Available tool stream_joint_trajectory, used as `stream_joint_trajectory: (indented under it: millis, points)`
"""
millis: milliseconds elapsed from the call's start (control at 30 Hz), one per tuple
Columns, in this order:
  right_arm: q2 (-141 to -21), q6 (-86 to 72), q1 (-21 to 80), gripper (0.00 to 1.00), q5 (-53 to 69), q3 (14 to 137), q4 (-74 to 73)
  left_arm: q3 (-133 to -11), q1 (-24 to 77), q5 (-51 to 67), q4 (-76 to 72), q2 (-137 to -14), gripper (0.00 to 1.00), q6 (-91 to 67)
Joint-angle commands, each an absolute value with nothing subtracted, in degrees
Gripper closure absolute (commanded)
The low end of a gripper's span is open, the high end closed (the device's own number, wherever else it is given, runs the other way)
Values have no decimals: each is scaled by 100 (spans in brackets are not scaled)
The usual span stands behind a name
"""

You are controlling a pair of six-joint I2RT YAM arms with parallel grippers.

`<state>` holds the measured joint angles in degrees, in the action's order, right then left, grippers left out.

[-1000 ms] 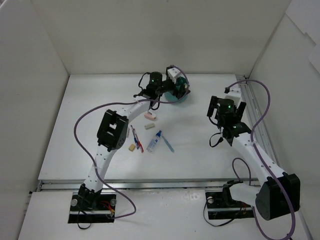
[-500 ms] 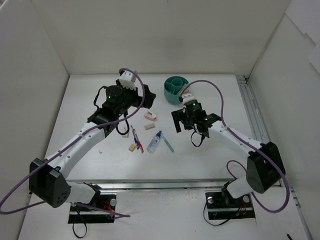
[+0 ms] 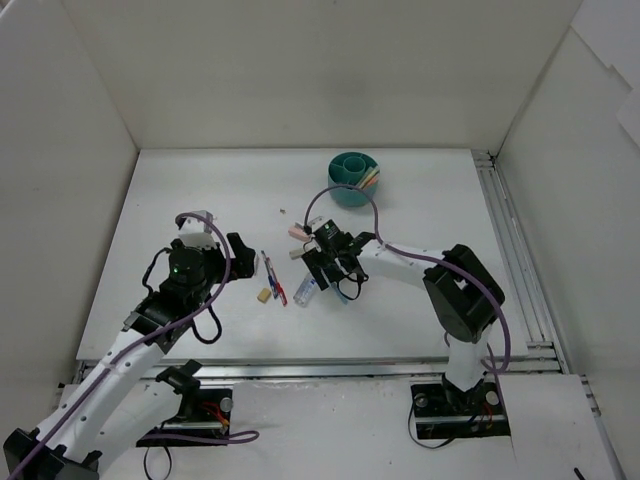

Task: Sort the stationery into containers
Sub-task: Pick up the pen from the center of the board, then place the pen in the storage box.

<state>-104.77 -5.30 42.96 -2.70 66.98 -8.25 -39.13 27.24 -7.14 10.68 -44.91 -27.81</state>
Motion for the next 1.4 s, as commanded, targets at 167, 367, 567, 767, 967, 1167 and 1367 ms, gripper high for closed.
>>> stream_joint_trajectory:
  millis: [167,367,567,767,967,1167,1367]
  points:
    - [-10766,-843,4324,50,-501,6847,-817,-3911,2628,-1090,1125,-4166,0,-2874]
    - [-10504,-1169,4131,85,-799,6549,-800,-3955,2628,-1169,1169,-4201,0,-2857]
    - [-9783,-1187,3718,100,-1308,6284,-607,-3964,2506,-959,1029,-4368,0,-2874]
    - [-8711,-958,3086,100,-942,5820,1368,-4096,2145,-677,1011,-4684,0,-2909]
    - [-8639,-624,2321,100,-237,5939,3558,-4140,1863,-378,888,-4746,0,-2830]
    - [-9737,-509,1837,100,562,6872,4542,-4139,1310,121,686,-4966,0,-2856]
    - [-10756,-677,1600,100,1037,7619,5475,-4140,1002,527,484,-5264,0,-2839]
